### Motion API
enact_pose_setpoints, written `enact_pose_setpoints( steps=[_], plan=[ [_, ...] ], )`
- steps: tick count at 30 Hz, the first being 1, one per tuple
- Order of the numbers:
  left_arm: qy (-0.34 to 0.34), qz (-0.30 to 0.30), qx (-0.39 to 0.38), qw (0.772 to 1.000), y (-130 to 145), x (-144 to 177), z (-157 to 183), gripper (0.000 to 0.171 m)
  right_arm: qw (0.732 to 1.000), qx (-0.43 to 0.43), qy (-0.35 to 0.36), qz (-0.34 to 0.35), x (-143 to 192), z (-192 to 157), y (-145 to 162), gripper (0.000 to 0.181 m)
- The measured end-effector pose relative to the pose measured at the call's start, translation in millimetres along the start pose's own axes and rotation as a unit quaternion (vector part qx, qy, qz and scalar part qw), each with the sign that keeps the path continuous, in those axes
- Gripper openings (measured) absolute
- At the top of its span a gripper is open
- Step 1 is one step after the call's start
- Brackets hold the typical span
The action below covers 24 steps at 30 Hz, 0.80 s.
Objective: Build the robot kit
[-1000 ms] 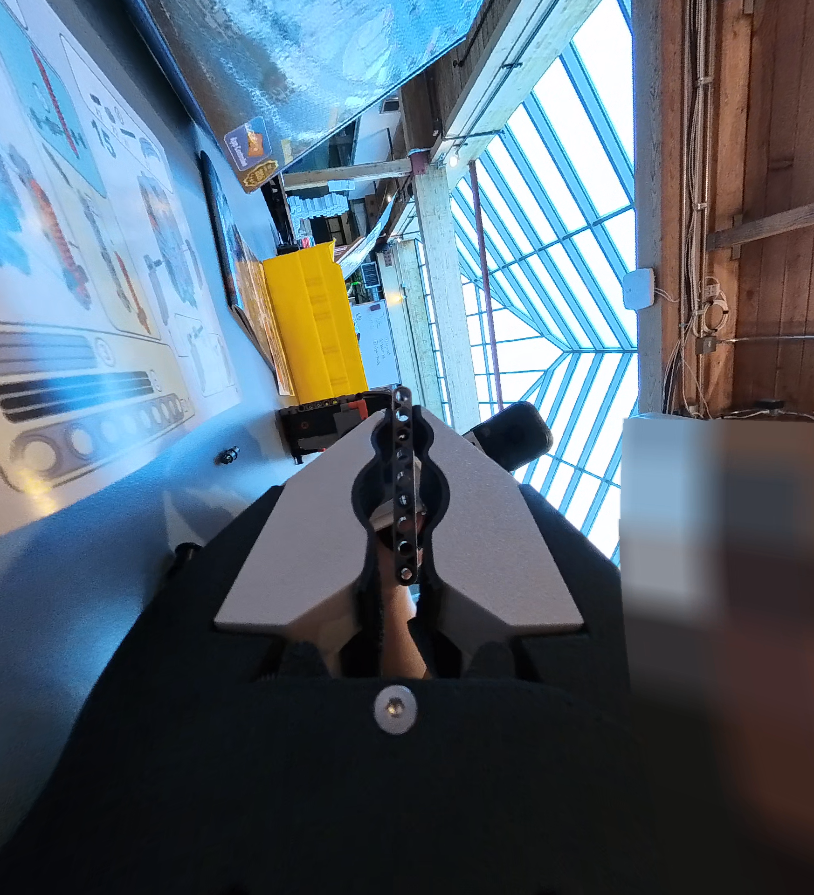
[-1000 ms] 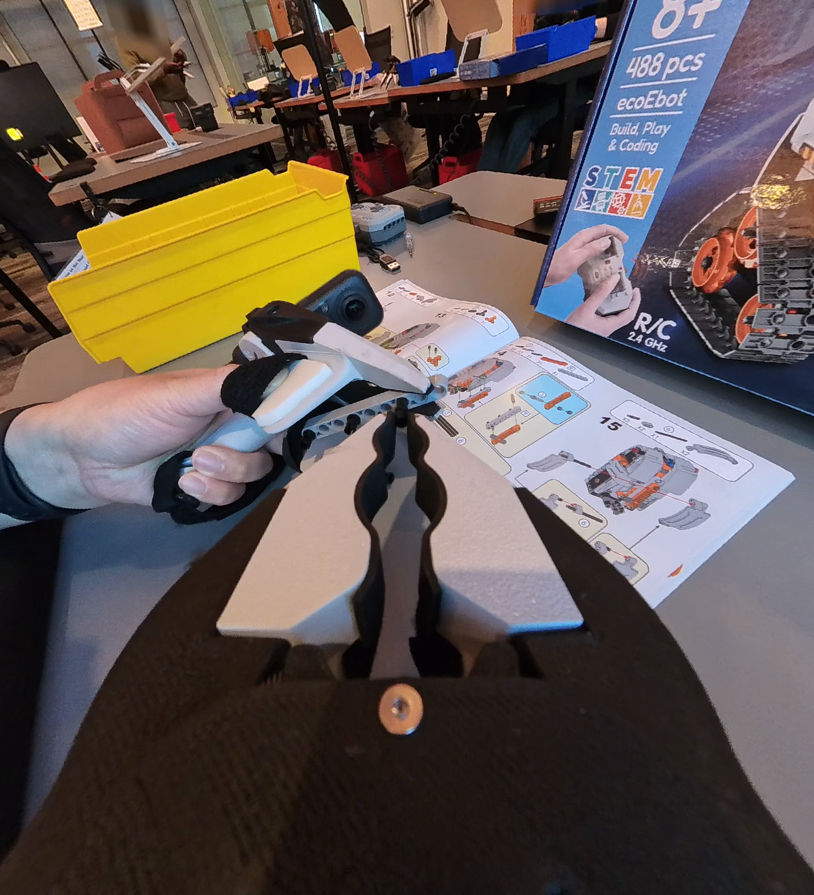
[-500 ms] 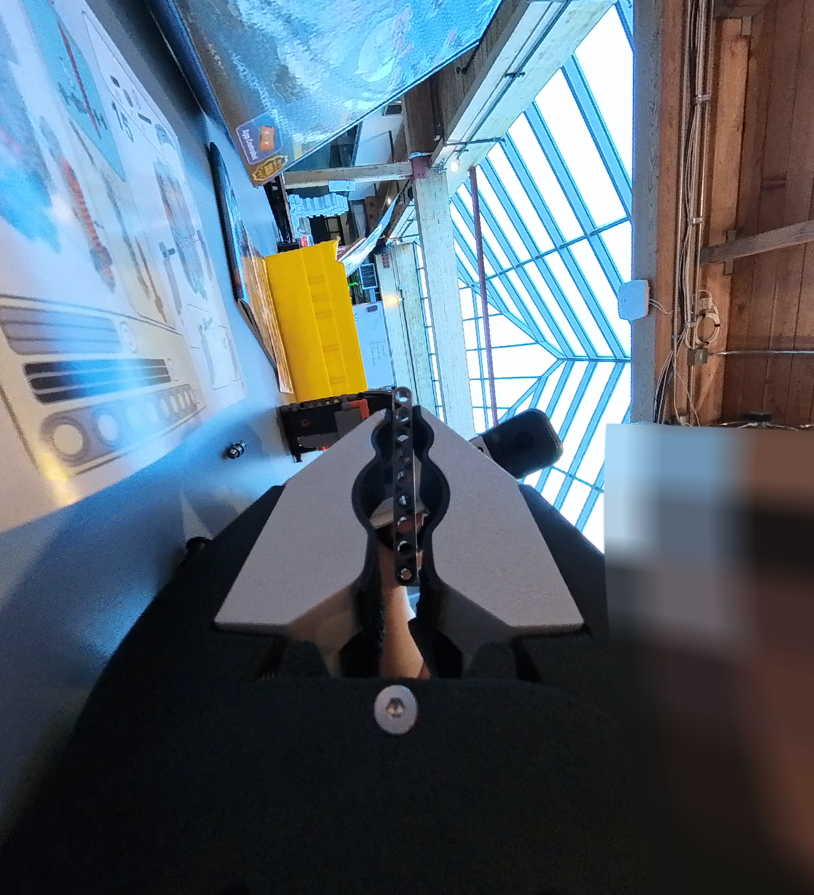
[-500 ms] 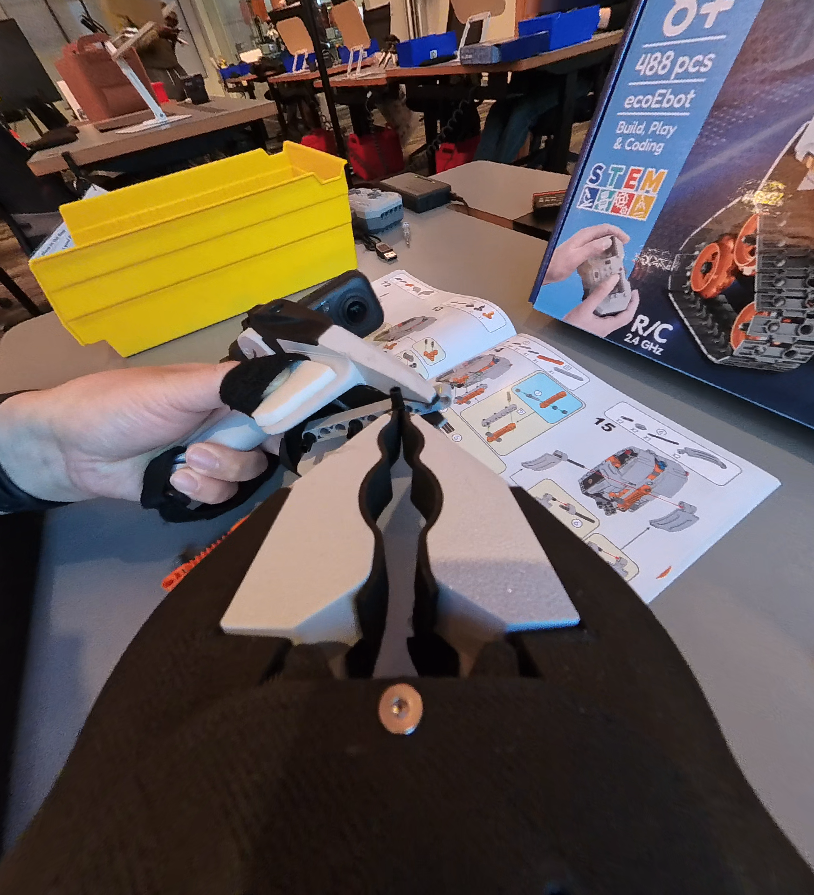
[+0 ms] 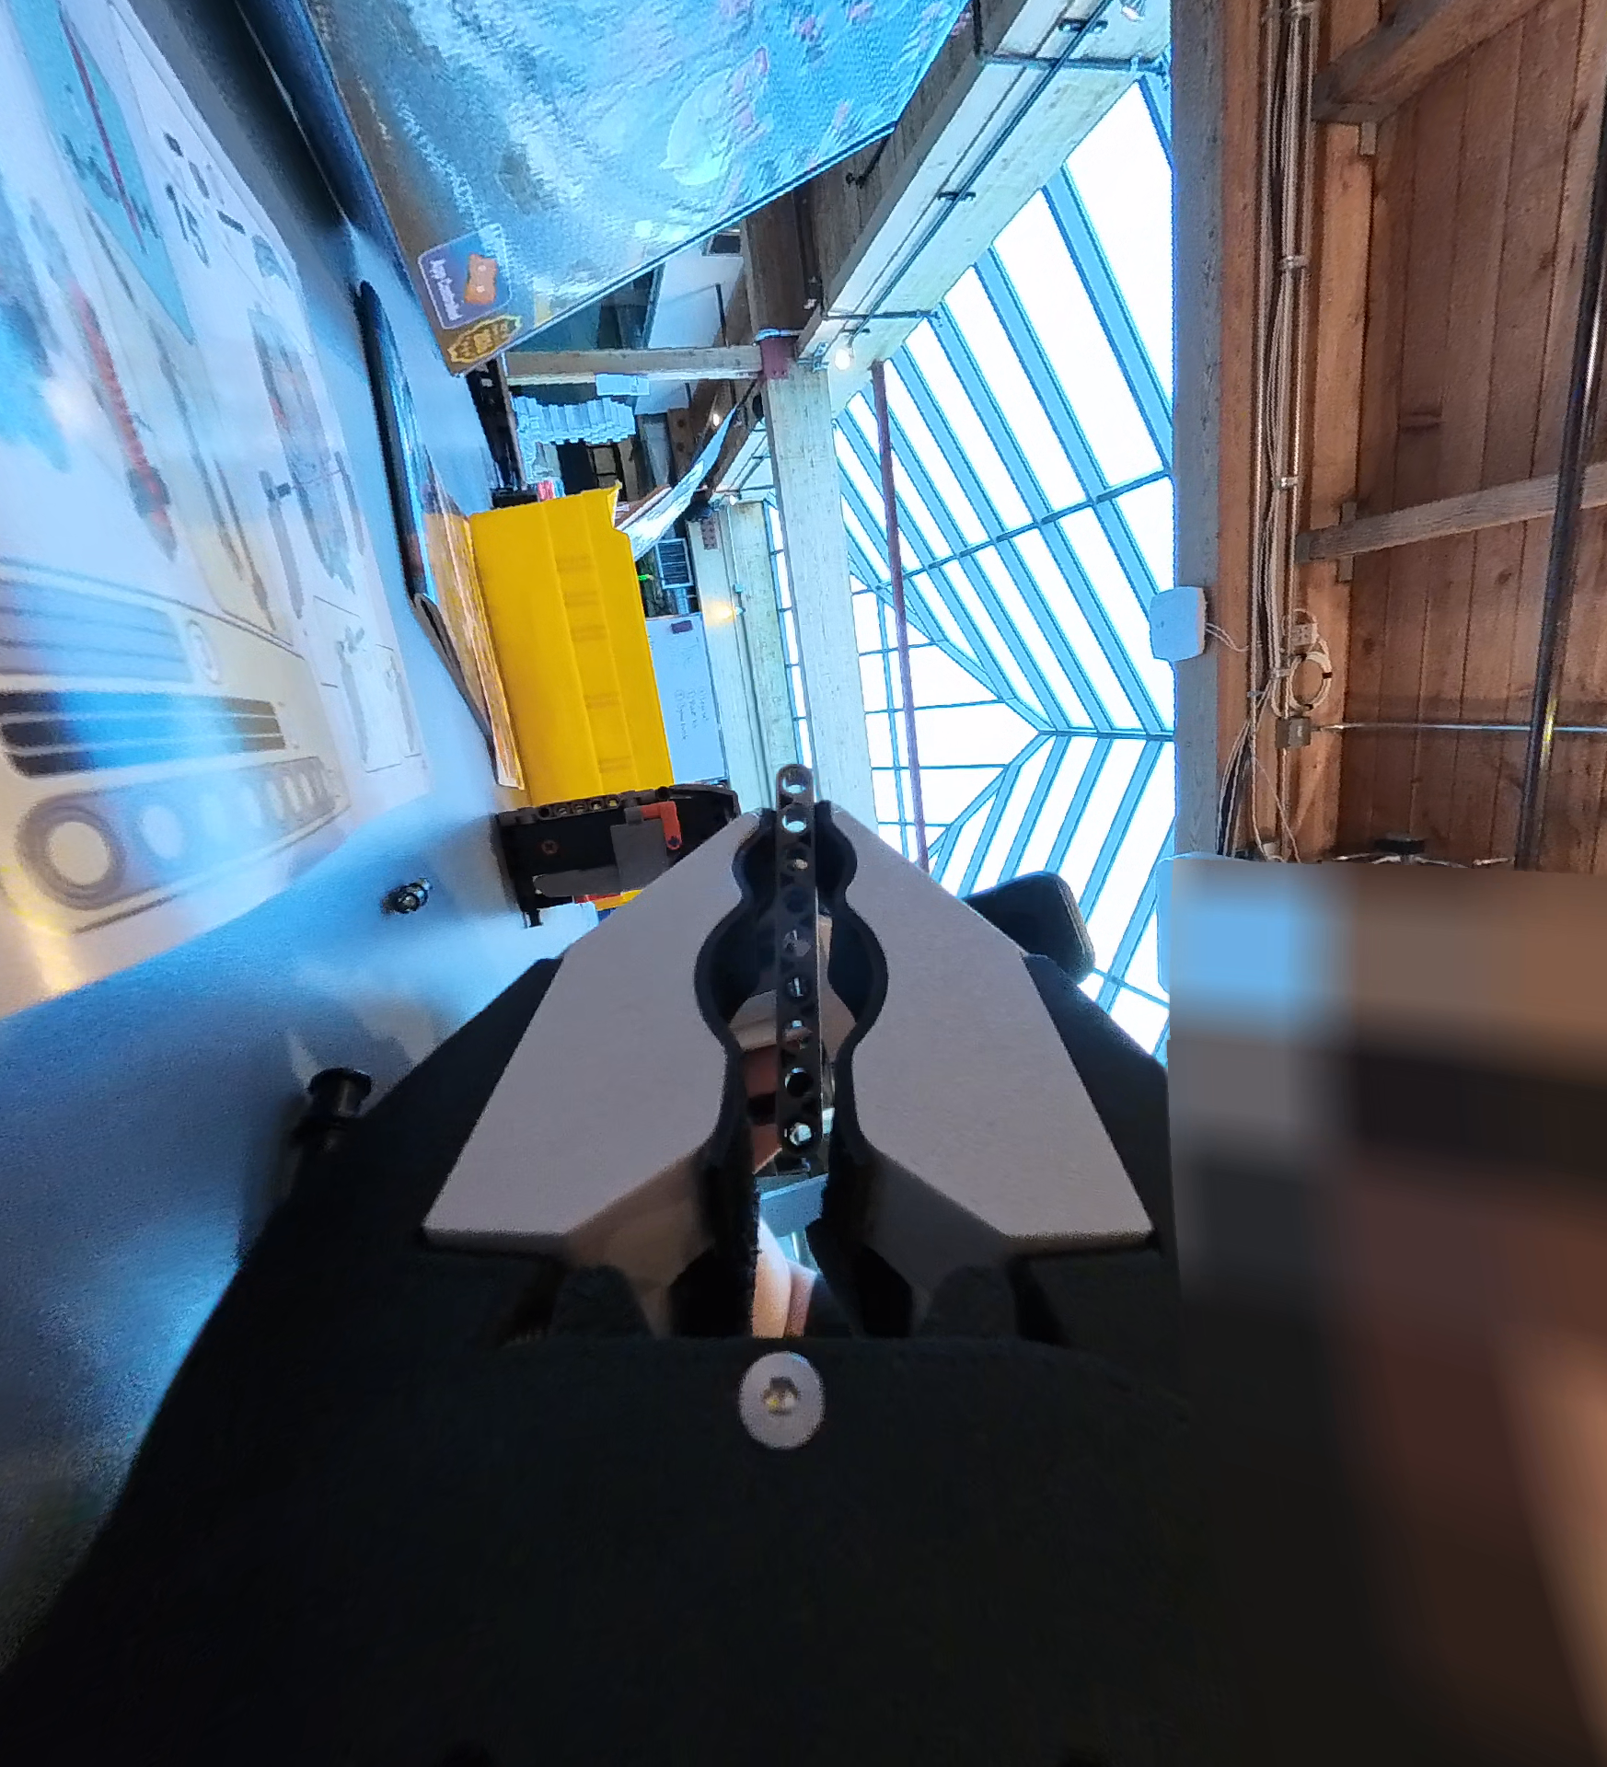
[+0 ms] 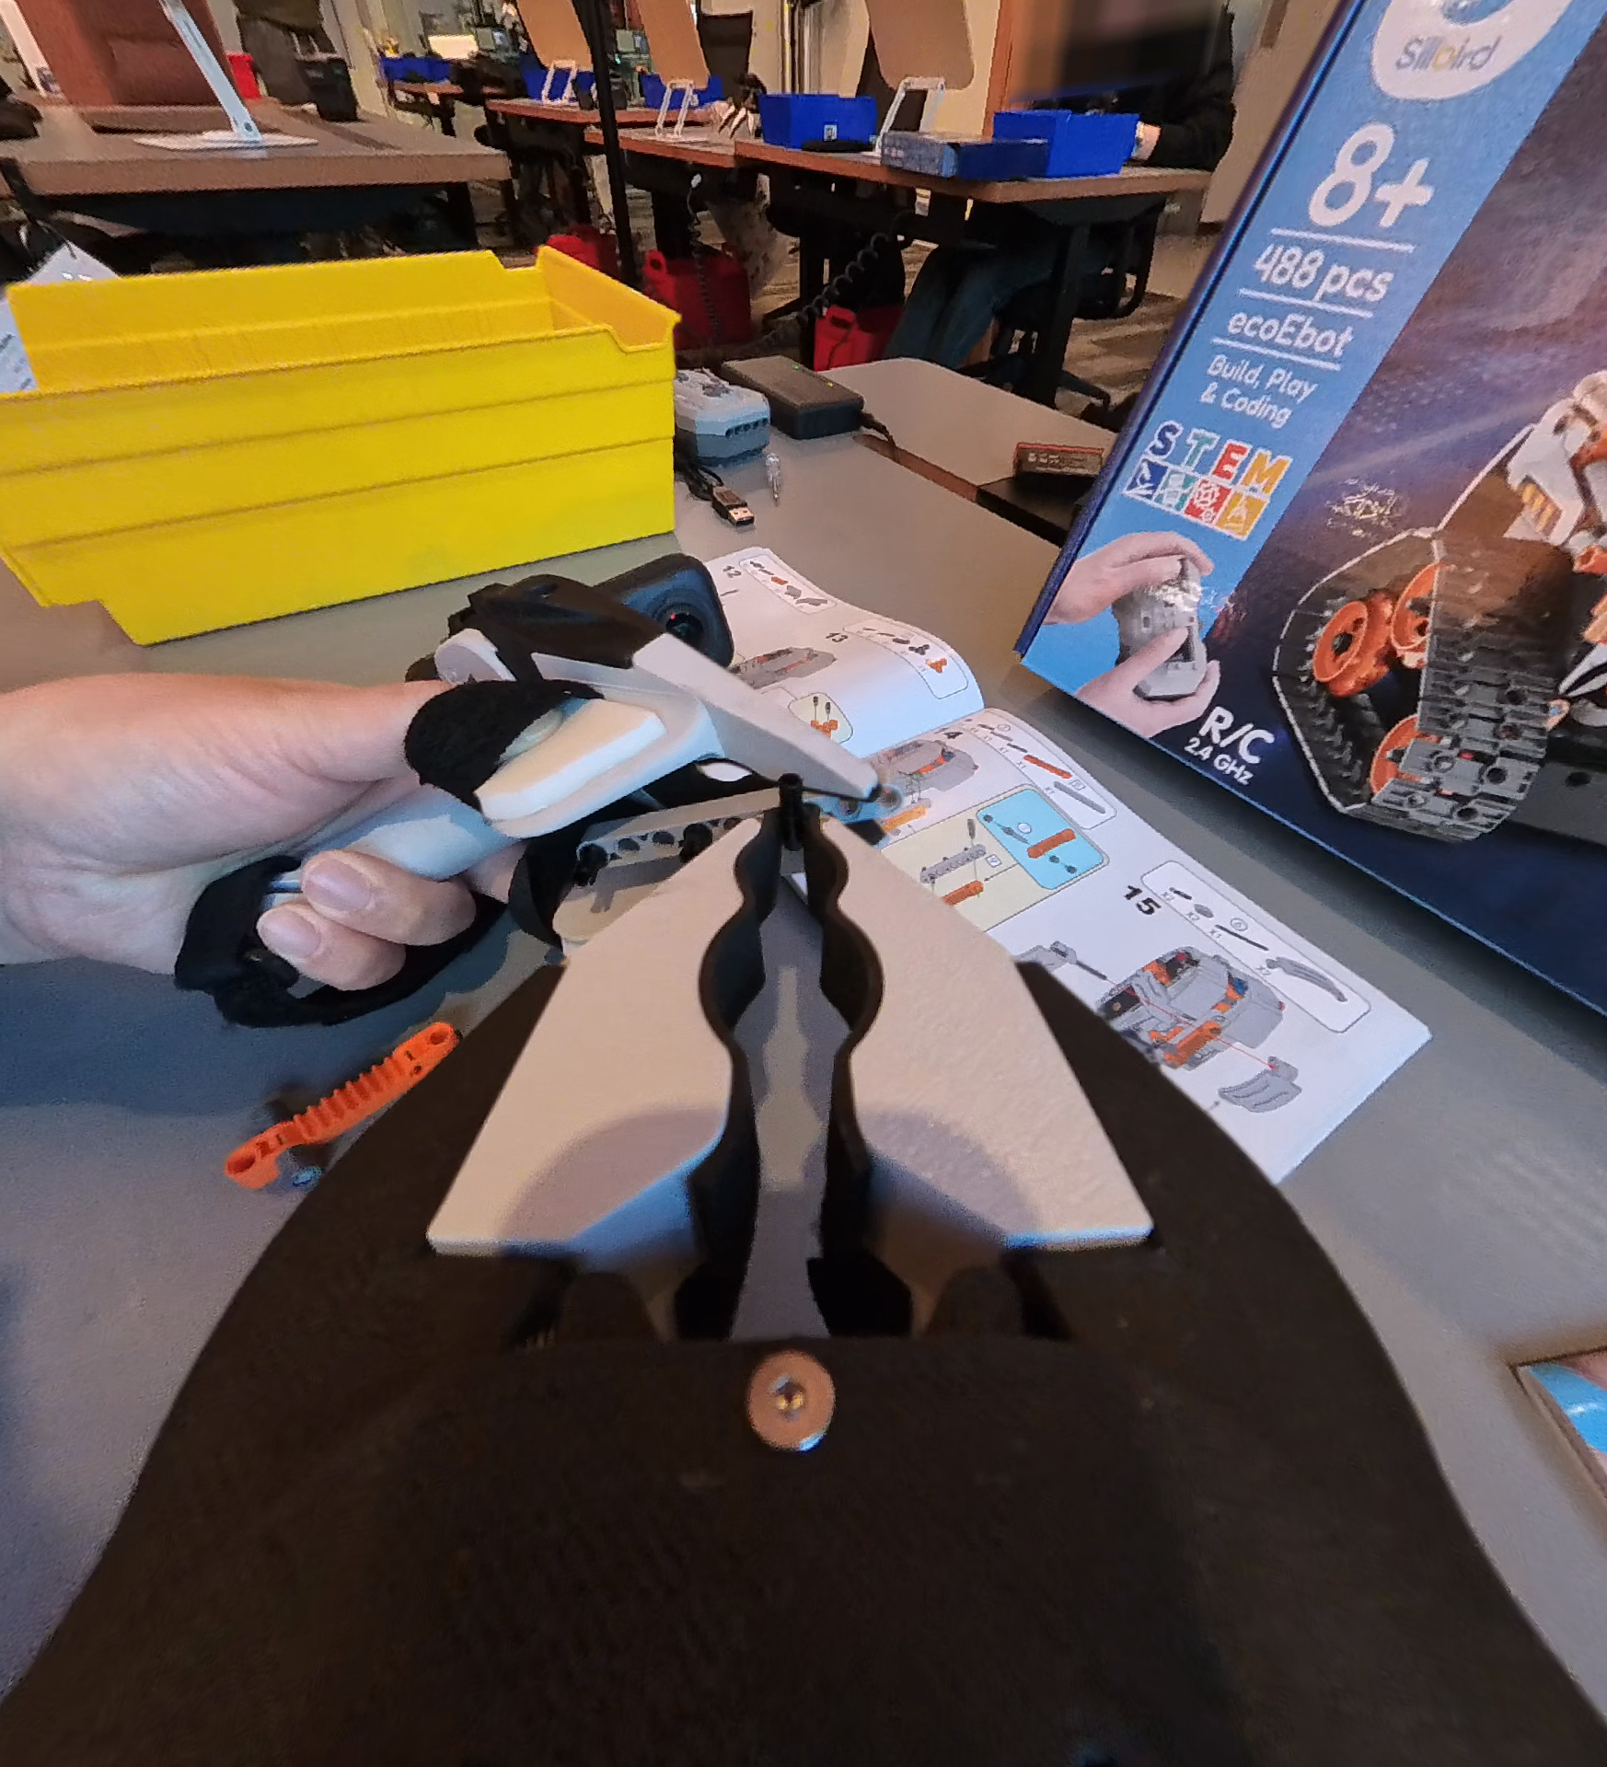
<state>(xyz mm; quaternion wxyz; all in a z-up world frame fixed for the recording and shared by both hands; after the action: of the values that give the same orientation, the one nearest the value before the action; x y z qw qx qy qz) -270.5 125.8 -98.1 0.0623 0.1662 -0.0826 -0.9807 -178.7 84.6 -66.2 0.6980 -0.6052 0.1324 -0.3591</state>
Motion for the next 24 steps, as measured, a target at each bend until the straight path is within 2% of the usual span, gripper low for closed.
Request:
enact_pose_setpoints(
  steps=[5, 7, 10, 13, 16, 19, 22, 24],
  plan=[
    [-0.004, -0.011, -0.007, 1.0, 0.7, -0.7, 1.4, 0.004, 1.0, -0.005, -0.021, -0.017, 1.9, 1.5, 0.3, 0.002],
    [-0.01, -0.021, -0.027, 0.999, 1.9, -1.8, 5.6, 0.003, 0.997, -0.007, -0.052, -0.048, 3.9, -0.4, 2.0, 0.002],
    [-0.029, -0.033, -0.067, 0.997, 4.8, -3.9, 11.1, 0.003, 0.997, -0.027, -0.061, -0.047, 8.5, -1.3, 0.2, 0.002],
    [-0.039, -0.04, -0.087, 0.995, 3.8, -3.2, 14.5, 0.004, 0.987, -0.046, -0.099, -0.116, 13.3, -2.7, 11.6, 0.003],
    [-0.002, -0.049, -0.063, 0.997, 1.7, -0.9, 18.8, 0.003, 0.955, -0.029, -0.143, -0.257, 27.6, -11.1, 31.8, 0.003],
    [0.064, -0.068, -0.008, 0.996, 1.9, -0.7, 23.4, 0.004, 0.923, 0.002, -0.156, -0.352, 39.7, -21.4, 43.7, 0.003],
    [0.127, -0.101, 0.04, 0.986, 5.8, -2.7, 30.6, 0.004, 0.913, 0.003, -0.166, -0.373, 43.8, -27.8, 44.9, 0.003],
    [0.159, -0.125, 0.058, 0.978, 9.6, -4.6, 35.7, 0.004, 0.917, 0.013, -0.157, -0.366, 41.3, -27.5, 44.8, 0.003]
  ],
)
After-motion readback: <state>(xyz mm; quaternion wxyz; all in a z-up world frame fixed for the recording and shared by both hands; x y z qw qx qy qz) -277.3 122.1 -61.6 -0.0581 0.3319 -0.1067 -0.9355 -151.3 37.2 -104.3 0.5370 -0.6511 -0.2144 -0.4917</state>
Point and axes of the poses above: each gripper's, where its closed fingertips meet, x back along the fingers, y out of its underside, z = x × y across the jaws, the point moved 7 cm from there along x, back along the fingers, and after that the axes turned 13 degrees about x, right-handed, at the moved point
